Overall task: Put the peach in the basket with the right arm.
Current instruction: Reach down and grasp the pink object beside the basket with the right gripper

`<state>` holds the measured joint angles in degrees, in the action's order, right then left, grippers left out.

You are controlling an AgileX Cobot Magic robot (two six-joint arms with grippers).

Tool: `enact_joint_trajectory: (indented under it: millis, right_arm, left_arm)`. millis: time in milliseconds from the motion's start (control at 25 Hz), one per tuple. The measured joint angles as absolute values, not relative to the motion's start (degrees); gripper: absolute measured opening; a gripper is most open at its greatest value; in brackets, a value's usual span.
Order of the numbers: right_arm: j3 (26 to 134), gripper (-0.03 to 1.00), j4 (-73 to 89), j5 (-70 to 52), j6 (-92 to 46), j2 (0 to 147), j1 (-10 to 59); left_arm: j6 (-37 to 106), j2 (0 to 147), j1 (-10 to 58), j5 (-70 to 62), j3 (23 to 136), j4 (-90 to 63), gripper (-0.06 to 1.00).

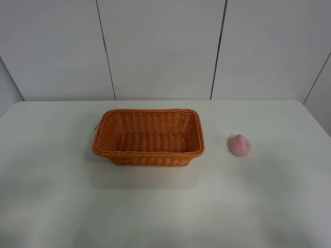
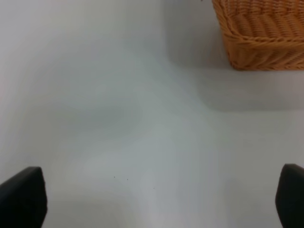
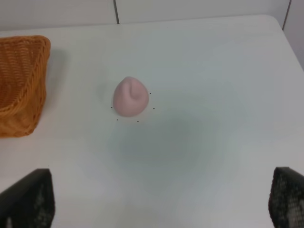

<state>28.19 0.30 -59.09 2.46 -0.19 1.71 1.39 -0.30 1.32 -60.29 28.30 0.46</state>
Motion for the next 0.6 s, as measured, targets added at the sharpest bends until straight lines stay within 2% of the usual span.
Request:
enact_joint_trajectory:
  millis: [440, 600]
  right_arm:
    - [28.3, 0.70, 0.3, -59.0, 2.5, 0.2, 1.7]
    - [31.4, 0.70, 0.6, -58.0, 2.5, 8.7, 1.7]
  left_arm:
    - [1.4, -0.3, 1.3, -60.3, 28.3, 0.5, 0.99]
    - [1.4, -0.3, 1.3, -60.3, 28.3, 0.5, 0.99]
